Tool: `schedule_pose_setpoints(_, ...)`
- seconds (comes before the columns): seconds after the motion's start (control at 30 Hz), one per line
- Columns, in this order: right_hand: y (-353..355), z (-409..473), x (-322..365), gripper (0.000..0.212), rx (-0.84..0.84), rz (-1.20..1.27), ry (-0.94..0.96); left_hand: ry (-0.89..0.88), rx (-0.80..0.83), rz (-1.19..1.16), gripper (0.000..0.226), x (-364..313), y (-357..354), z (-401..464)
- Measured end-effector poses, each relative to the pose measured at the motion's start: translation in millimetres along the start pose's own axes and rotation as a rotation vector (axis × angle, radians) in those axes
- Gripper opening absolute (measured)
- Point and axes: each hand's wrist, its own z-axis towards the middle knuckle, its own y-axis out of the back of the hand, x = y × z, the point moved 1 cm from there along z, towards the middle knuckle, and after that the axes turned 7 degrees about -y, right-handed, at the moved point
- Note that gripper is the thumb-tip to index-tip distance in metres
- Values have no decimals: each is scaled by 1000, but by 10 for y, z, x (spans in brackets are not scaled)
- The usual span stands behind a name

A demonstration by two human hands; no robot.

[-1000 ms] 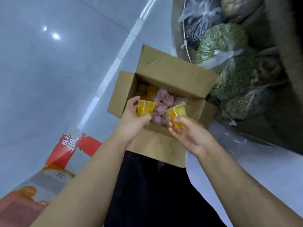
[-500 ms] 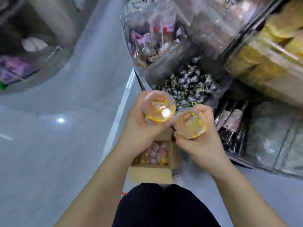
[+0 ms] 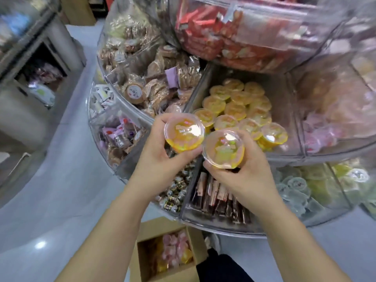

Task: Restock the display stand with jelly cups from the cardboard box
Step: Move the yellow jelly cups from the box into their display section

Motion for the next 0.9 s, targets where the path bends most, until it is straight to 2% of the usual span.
schedule_pose_setpoints(0.13,424,399,-45,43,-106,-32,11,-64,-37,87,46,-5,-286,503)
schedule_pose_setpoints(0.23,655,739,-144,42,-152,-32,-20,5,-90,142,51,123,-458,824)
schedule_pose_setpoints(0.4,824,1164,-307,41,-212,-81,-63,106,-153,406,62,392,-640,1185)
schedule_pose_setpoints(0.53,823,1324,-441,39,-139,-63,-116,96,-174,527,61,464,-701,1233)
schedule_pose_setpoints(0.67,820,1320,-603,50,-9,-124,-200,87,-151,552,65,475,-694,1222)
schedule_pose_setpoints(0.9,814,1300,-605,45,-49,-217,-175,157,-91,559,58,508,-634,1237)
